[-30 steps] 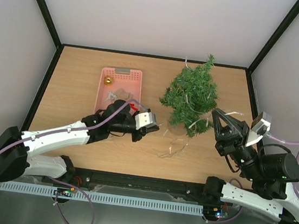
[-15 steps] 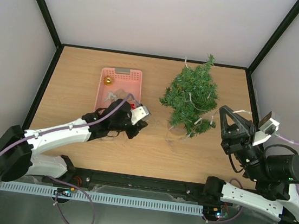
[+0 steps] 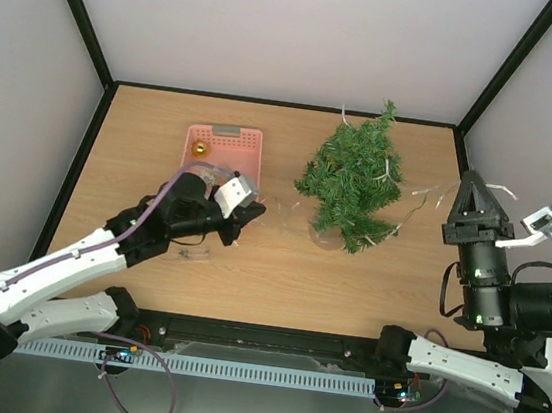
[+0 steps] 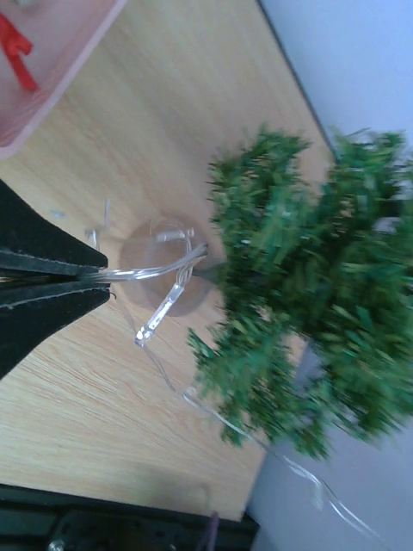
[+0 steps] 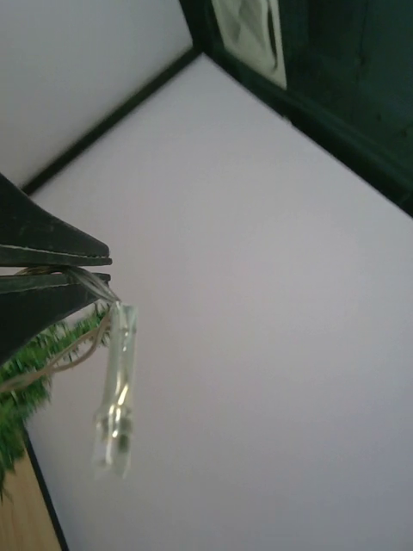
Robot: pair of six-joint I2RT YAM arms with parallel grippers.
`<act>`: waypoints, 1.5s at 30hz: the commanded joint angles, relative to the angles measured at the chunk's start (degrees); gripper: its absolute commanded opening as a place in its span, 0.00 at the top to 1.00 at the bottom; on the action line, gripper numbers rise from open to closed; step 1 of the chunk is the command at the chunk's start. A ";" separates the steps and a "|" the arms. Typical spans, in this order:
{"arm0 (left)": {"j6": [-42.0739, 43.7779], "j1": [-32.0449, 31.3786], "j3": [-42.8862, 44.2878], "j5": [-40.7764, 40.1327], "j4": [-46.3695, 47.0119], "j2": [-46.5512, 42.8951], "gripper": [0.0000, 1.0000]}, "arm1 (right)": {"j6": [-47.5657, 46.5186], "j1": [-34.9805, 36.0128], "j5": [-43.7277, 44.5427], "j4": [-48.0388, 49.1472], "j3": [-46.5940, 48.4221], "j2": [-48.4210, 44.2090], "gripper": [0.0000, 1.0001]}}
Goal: Decorate the small christmas tree
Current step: Wrap the decoration item around the Christmas tree.
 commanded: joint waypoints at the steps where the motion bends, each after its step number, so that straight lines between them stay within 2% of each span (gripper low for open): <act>1: -0.38 0.18 3.55 3.01 0.41 -4.43 0.98 | -10.88 0.04 12.01 3.93 3.21 4.50 0.98; 8: 0.07 0.18 9.17 8.91 -0.21 -8.16 0.98 | -17.44 0.04 16.93 3.15 5.82 9.36 0.98; 13: 5.46 0.23 12.13 22.37 -2.50 -9.34 0.98 | -17.44 0.06 18.44 0.39 5.87 10.99 0.98; 16: 7.03 0.19 13.81 25.85 -4.45 -10.18 0.98 | -16.47 0.04 17.73 -1.91 6.60 11.76 0.98; 20: 5.83 0.25 15.29 26.60 -3.27 -11.00 0.98 | -13.35 0.04 16.65 -7.15 7.71 12.40 0.98; 24: 4.08 0.22 17.63 27.58 -0.89 -10.80 0.98 | -13.49 0.04 20.19 -9.62 6.97 12.26 0.98; 31: 3.53 0.25 22.12 29.09 3.42 -8.70 0.98 | -21.25 0.04 19.59 -6.74 6.44 10.60 0.98; 38: 5.87 0.20 27.63 23.80 1.91 -4.99 0.98 | -21.65 0.04 18.05 -11.79 9.80 16.41 0.98; 45: 6.28 0.18 28.44 19.90 2.24 -3.81 0.98 | -26.31 -0.05 17.21 -8.40 7.93 16.35 0.98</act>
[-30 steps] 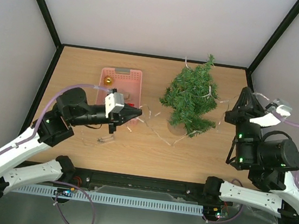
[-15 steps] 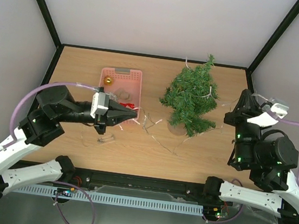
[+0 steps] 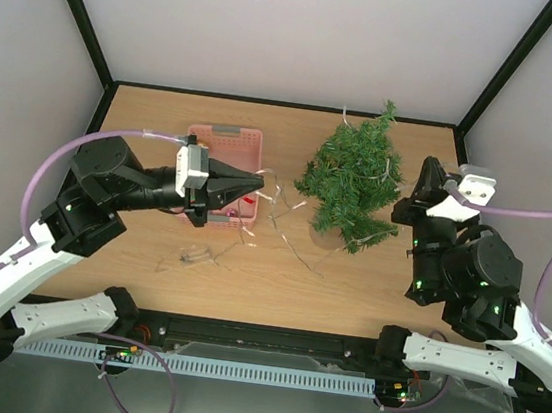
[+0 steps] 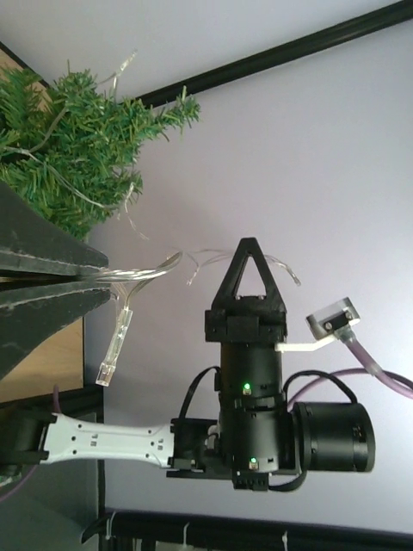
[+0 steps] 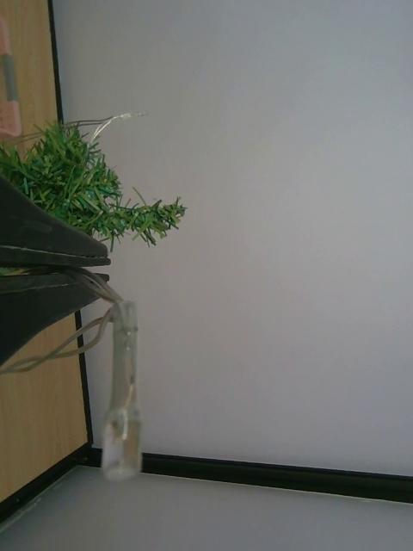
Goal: Decorate the small christmas tree
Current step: Wrap the decoration item around the Christmas tree.
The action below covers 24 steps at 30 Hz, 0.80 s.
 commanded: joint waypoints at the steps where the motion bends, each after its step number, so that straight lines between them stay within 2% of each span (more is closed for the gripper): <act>1: 1.20 0.23 1.91 -2.96 1.39 0.42 0.98 | -3.82 -0.02 -0.62 0.39 -0.67 -0.59 0.98; 10: 1.87 0.20 2.17 -4.67 1.43 0.94 0.98 | -3.74 -0.85 -1.92 -2.47 0.98 2.66 0.98; 14: 2.32 0.20 2.35 -5.09 0.96 1.34 0.98 | -3.58 -3.27 -4.04 -4.29 2.12 5.12 0.98; 19: 2.63 0.24 2.34 -5.57 0.72 1.35 0.97 | 1.38 -12.84 -12.57 -9.79 4.27 8.93 0.98; 24: 3.15 0.23 3.06 -6.42 0.49 1.70 0.98 | 9.63 -27.27 -24.98 -12.18 5.37 10.81 0.98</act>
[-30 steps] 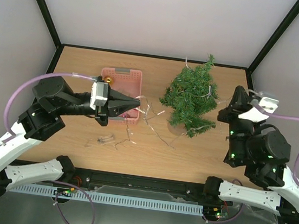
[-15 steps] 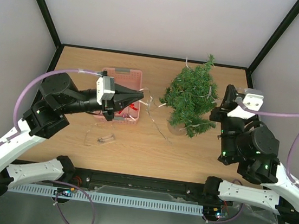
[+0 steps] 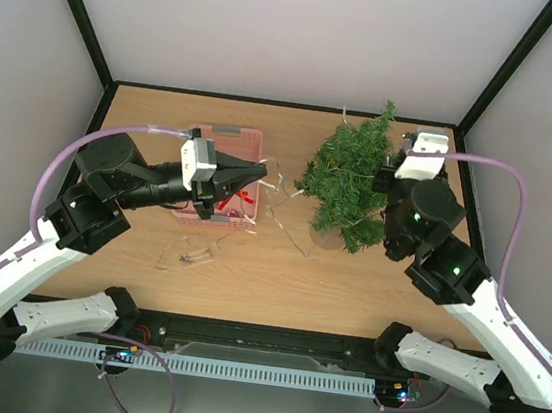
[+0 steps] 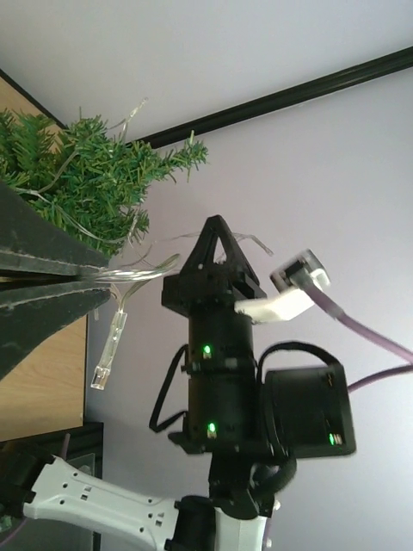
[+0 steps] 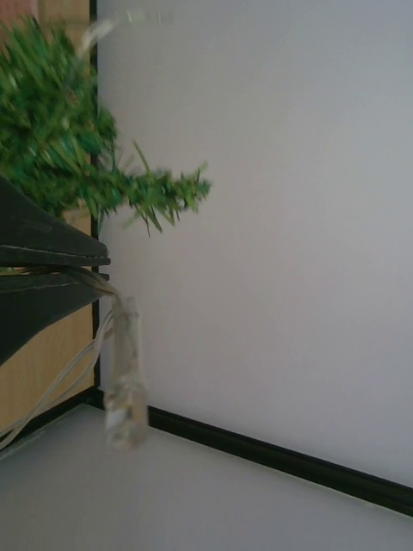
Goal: Decorate the small christmas tree
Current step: Wrap the decoration item around the Christmas tree.
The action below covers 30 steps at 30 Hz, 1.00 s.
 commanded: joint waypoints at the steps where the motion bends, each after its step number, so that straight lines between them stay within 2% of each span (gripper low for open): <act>1: 1.38 0.18 2.98 -0.81 0.53 0.57 0.98 | 8.27 -10.69 -13.69 -4.08 2.54 0.41 0.98; 4: 1.44 0.23 4.91 -0.62 1.60 1.99 0.98 | 12.78 -18.16 -21.00 -4.57 4.87 0.90 0.98; 9: 1.66 0.23 7.62 -1.06 5.07 4.64 0.98 | 17.24 -24.90 -28.11 -6.17 8.51 5.04 0.98; 16: 1.17 0.18 10.95 -2.07 8.05 7.26 0.98 | 25.96 -38.17 -46.27 -4.60 8.08 7.53 0.98; 23: -0.36 0.25 13.49 -2.06 11.10 8.08 0.98 | 31.10 -46.12 -53.54 -3.30 5.84 9.93 0.98; 30: -3.70 0.20 15.83 1.51 15.87 9.39 0.98 | 30.71 -46.88 -53.53 -3.17 4.69 11.67 0.98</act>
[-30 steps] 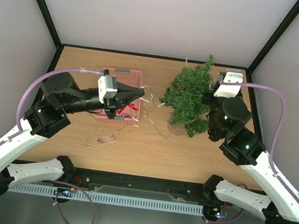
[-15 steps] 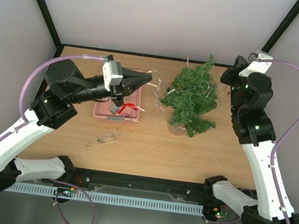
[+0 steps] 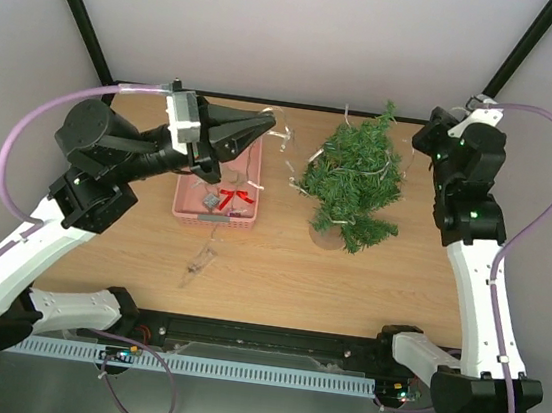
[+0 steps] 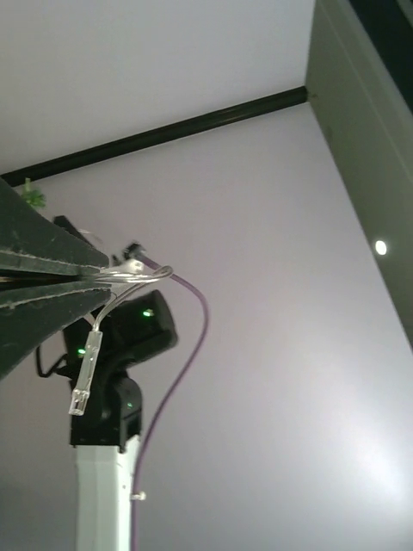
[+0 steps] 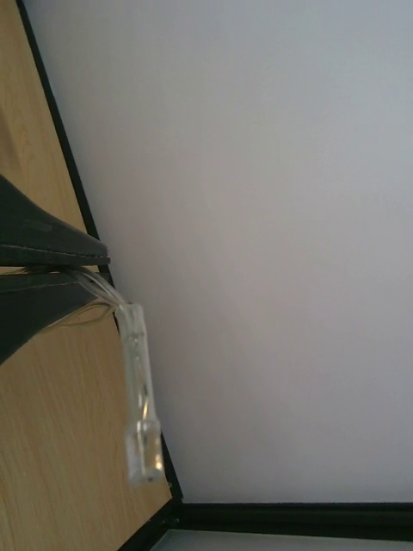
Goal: Decorate the small christmas tree
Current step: Wrap the decoration item around the Christmas tree.
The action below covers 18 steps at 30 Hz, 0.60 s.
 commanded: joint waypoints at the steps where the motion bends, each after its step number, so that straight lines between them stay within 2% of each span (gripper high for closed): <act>1: -2.35 0.20 2.76 2.66 6.27 1.15 0.98 | -0.29 -0.30 -2.04 0.75 -0.57 1.41 0.98; 9: -3.93 0.25 6.43 4.62 9.78 3.66 0.98 | -4.12 -0.42 1.52 -0.93 -1.42 3.64 0.98; 15: -6.32 0.21 7.96 6.93 11.75 4.01 0.98 | -3.94 -0.36 0.95 -1.80 -3.18 3.85 0.98; 18: -6.49 0.22 6.67 7.17 11.06 3.52 0.98 | -4.11 -0.37 0.28 -4.07 -4.27 3.56 0.93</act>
